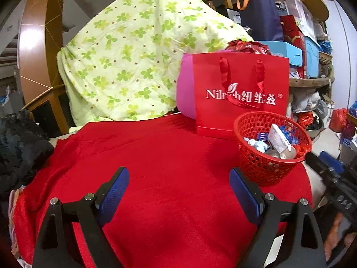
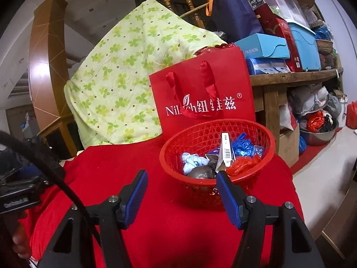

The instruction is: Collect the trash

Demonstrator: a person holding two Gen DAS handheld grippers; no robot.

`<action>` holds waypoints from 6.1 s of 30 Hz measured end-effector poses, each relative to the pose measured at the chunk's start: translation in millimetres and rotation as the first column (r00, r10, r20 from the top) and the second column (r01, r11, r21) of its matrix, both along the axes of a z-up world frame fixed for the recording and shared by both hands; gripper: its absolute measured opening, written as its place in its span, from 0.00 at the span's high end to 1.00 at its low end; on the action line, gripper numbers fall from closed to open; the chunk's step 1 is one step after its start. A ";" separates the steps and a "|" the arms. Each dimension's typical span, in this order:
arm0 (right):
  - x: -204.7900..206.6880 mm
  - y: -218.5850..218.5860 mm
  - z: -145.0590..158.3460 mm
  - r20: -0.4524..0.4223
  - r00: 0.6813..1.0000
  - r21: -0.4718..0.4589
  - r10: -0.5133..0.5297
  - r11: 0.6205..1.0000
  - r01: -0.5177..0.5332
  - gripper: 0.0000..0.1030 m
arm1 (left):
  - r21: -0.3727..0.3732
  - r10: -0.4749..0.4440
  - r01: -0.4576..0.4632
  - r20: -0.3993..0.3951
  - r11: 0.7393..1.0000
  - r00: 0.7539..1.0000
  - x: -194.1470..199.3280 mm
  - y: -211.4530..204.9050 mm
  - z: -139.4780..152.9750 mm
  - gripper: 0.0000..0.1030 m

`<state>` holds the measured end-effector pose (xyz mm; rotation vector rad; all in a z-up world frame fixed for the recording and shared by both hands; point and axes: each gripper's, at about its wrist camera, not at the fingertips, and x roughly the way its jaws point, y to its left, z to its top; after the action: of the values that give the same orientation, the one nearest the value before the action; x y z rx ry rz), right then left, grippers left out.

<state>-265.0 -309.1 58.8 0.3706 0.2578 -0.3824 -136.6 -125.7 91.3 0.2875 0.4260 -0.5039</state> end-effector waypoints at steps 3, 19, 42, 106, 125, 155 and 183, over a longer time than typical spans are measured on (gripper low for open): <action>-8.2 5.5 15.1 0.025 1.000 -0.006 -0.007 1.000 0.007 0.32 | 0.004 0.023 -0.023 0.011 1.000 1.000 -3.4 6.1 4.6 0.10; -43.8 48.3 83.7 0.065 0.997 -0.106 -0.030 0.994 0.036 0.26 | 0.016 0.061 -0.062 0.067 0.998 0.996 -33.5 30.7 40.1 0.03; -48.9 54.1 91.0 0.026 0.996 -0.090 -0.082 0.992 0.084 0.26 | -0.017 0.020 -0.019 0.053 1.000 0.998 -39.2 34.1 52.5 0.02; -52.8 50.0 111.1 0.085 0.993 -0.041 -0.078 0.996 0.082 0.21 | -0.034 0.082 -0.080 0.077 0.996 0.994 -58.5 42.8 75.0 0.02; -68.3 67.5 131.9 0.116 0.992 -0.093 -0.045 0.994 0.056 0.20 | -0.055 0.091 -0.085 0.115 0.995 0.989 -78.5 62.1 92.8 0.02; -56.9 72.8 120.5 0.091 0.996 -0.107 -0.024 0.994 0.034 0.18 | -0.037 0.103 -0.101 0.058 0.994 0.993 -58.5 66.3 70.2 0.02; -60.1 63.5 112.0 0.104 0.993 -0.094 -0.047 0.994 0.057 0.18 | -0.007 0.083 -0.083 0.041 0.997 0.996 -62.9 68.0 56.2 0.02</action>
<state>-325.0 -245.6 170.8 0.3008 0.1299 -0.4243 -199.5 -57.6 147.5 0.2733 0.3948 -0.4170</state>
